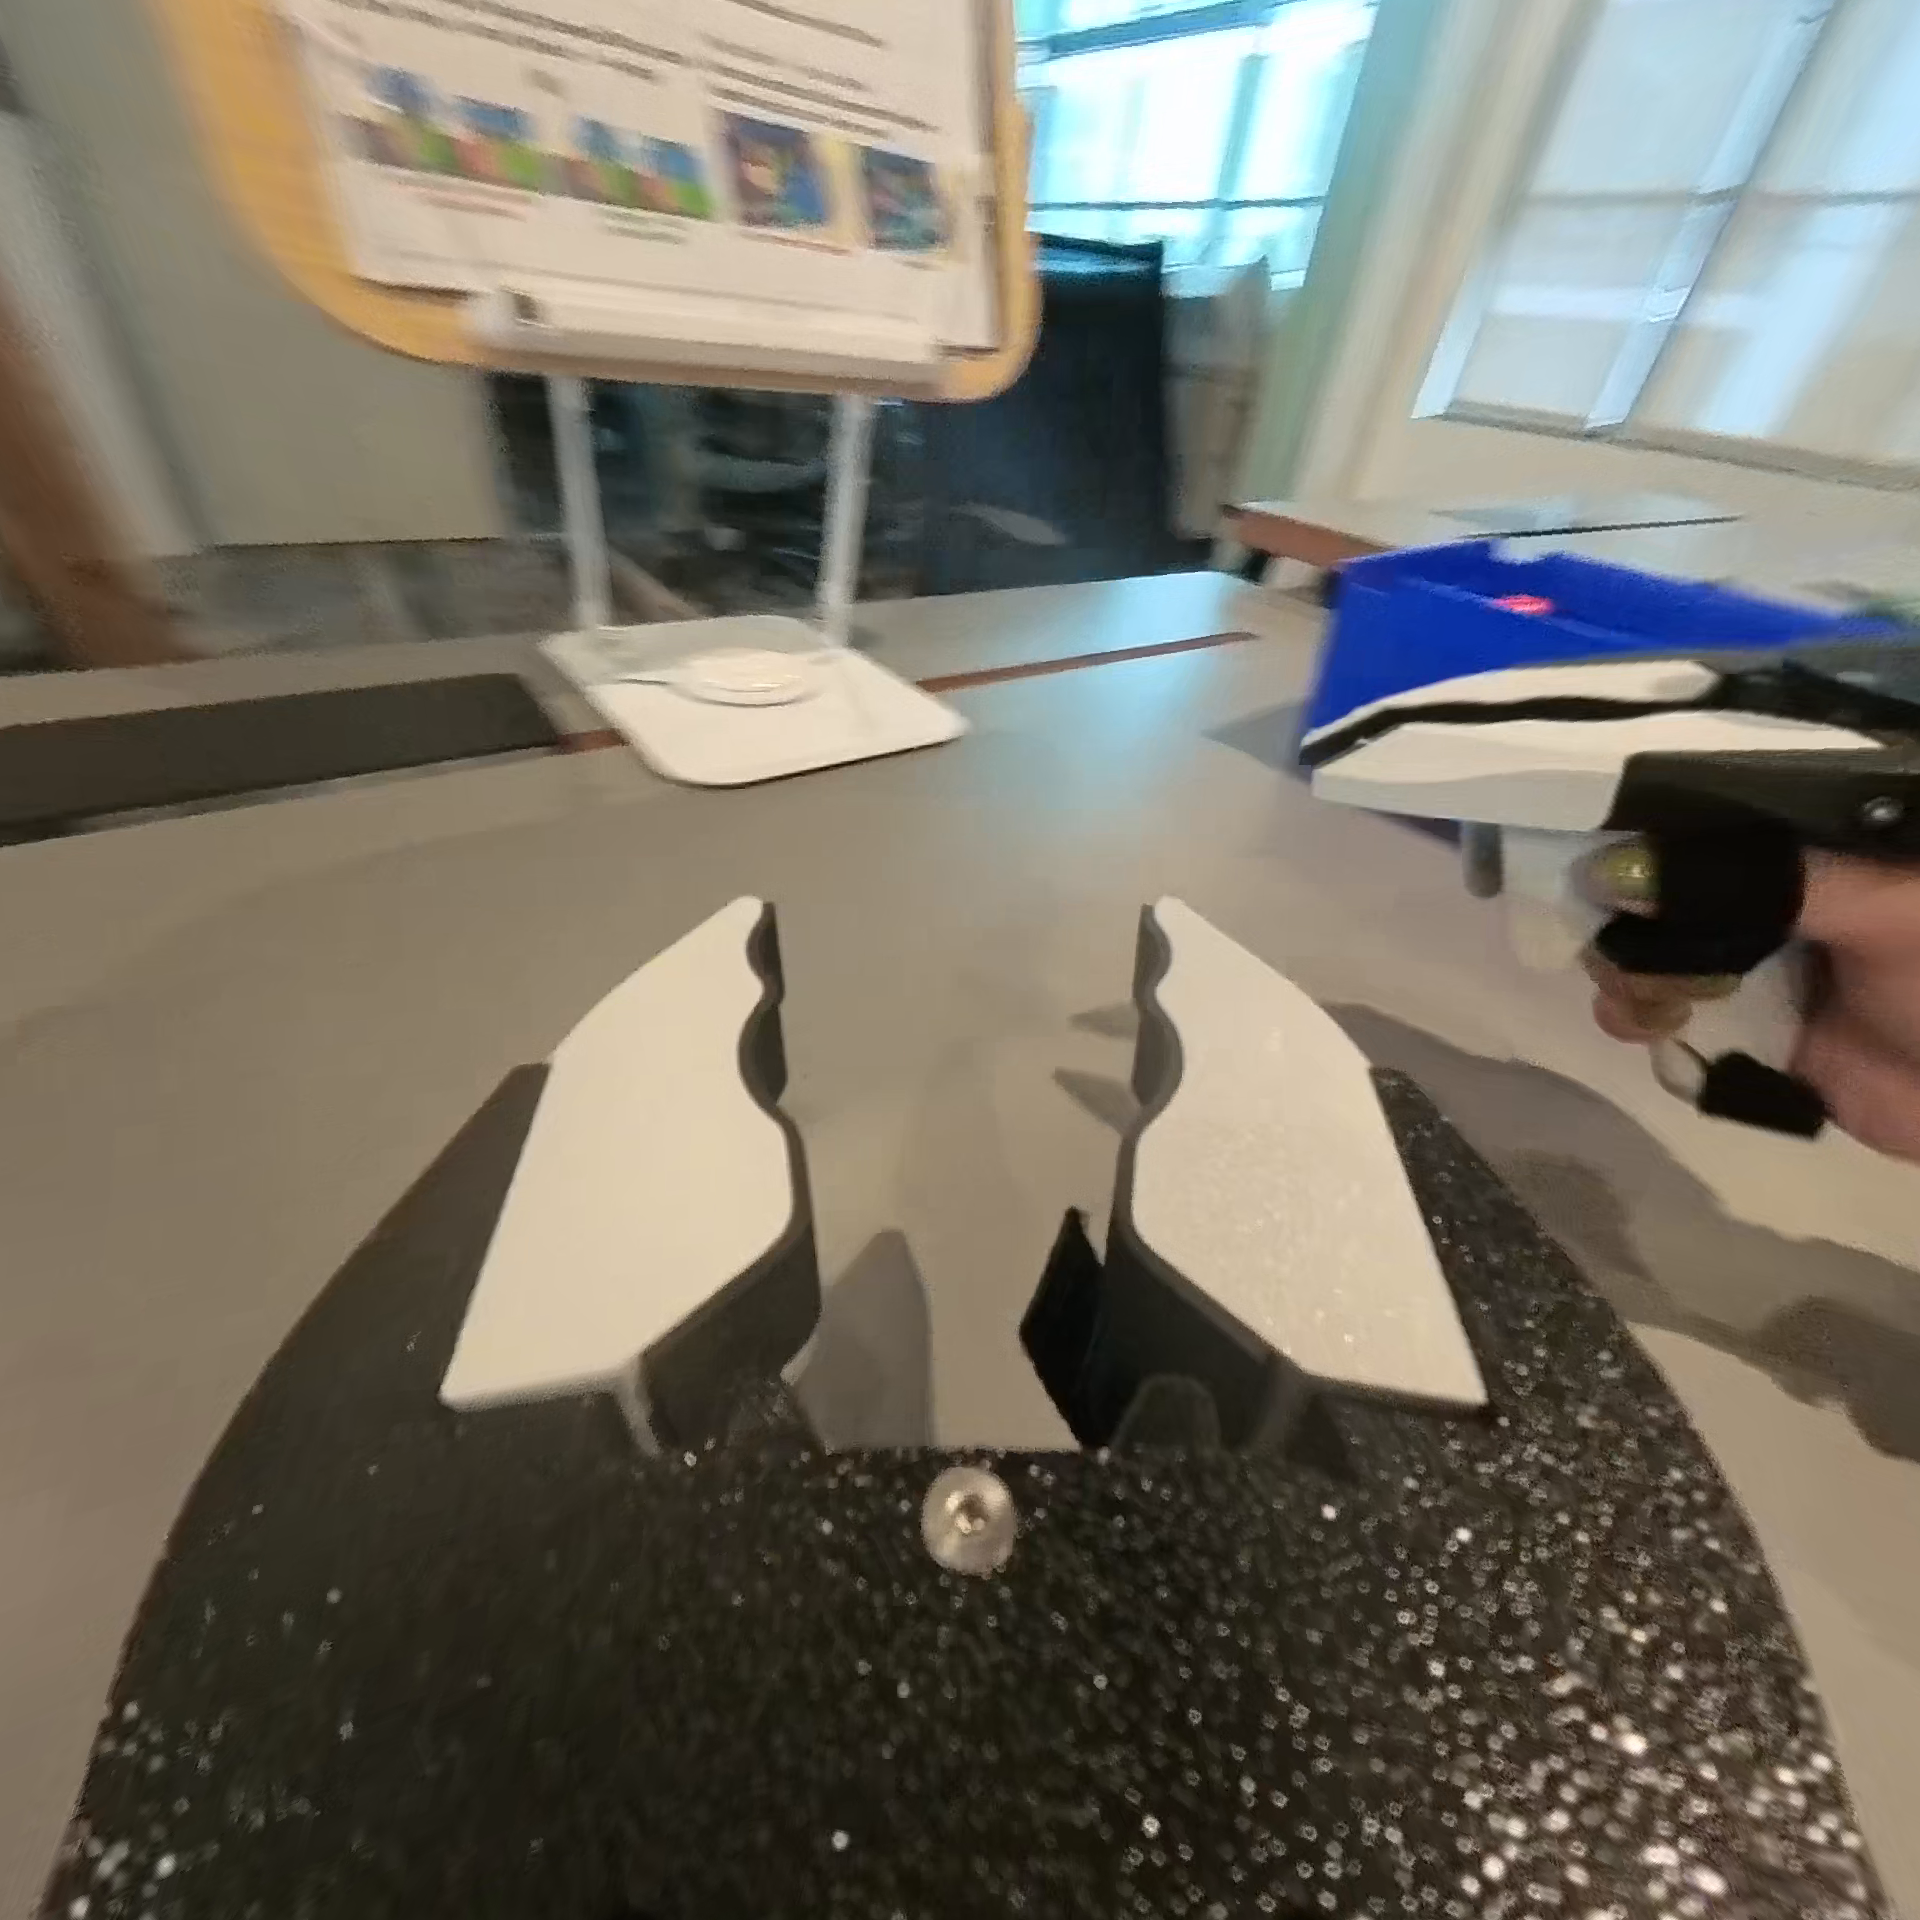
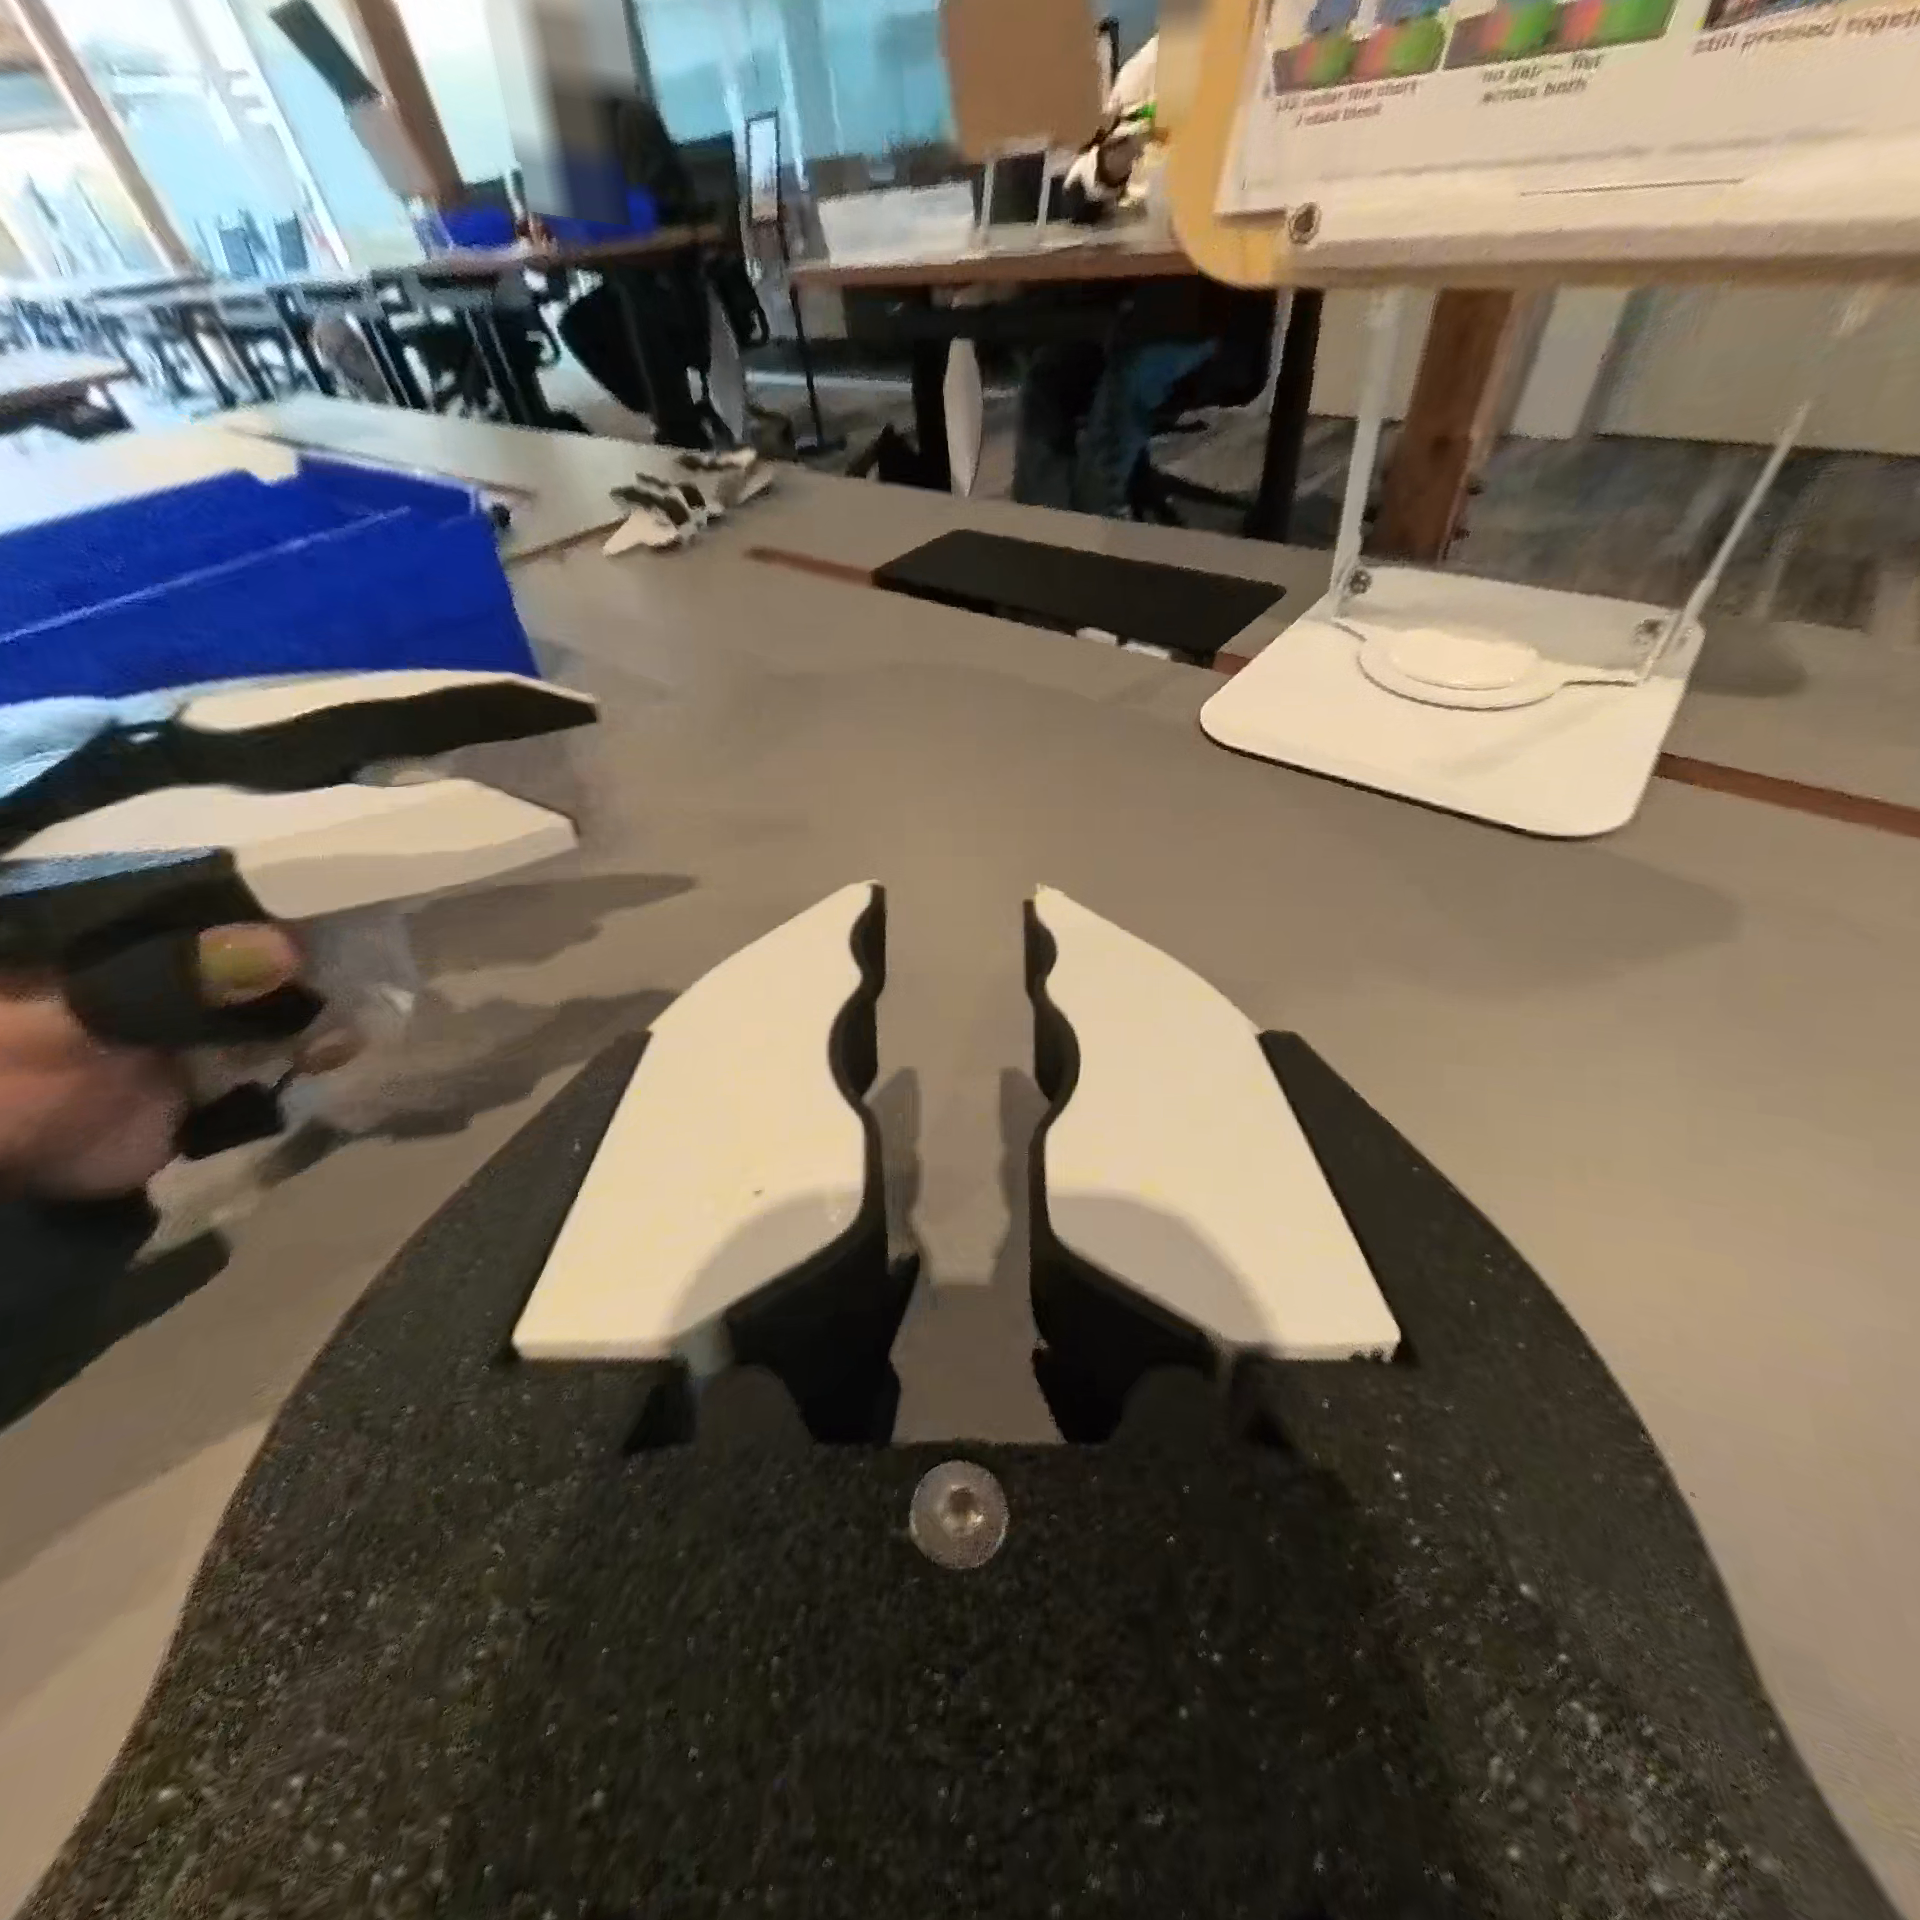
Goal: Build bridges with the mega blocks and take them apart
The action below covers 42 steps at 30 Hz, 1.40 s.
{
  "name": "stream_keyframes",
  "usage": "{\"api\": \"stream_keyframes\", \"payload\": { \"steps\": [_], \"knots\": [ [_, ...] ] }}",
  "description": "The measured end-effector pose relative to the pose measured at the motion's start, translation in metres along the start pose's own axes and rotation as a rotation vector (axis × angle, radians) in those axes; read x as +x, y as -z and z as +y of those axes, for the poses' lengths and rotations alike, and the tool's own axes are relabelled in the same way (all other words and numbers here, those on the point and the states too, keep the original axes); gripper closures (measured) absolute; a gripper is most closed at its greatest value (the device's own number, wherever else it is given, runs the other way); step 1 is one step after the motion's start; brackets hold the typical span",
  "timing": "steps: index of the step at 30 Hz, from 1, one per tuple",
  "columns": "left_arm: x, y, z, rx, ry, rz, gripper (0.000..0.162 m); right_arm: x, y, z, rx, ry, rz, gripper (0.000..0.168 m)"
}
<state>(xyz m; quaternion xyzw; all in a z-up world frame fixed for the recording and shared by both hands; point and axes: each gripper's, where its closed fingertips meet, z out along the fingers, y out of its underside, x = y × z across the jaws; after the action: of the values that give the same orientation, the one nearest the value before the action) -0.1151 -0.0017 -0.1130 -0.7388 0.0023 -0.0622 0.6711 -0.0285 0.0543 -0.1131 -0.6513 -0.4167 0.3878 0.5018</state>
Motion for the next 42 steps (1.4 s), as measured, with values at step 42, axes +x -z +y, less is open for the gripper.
{"api": "stream_keyframes", "payload": {
  "steps": [42],
  "knots": [
    [-0.267,0.26,0.076,-1.237,-0.013,-0.443,0.098,-0.031,0.009,-0.001,0.254,0.148,-0.044,0.145]
  ]
}}
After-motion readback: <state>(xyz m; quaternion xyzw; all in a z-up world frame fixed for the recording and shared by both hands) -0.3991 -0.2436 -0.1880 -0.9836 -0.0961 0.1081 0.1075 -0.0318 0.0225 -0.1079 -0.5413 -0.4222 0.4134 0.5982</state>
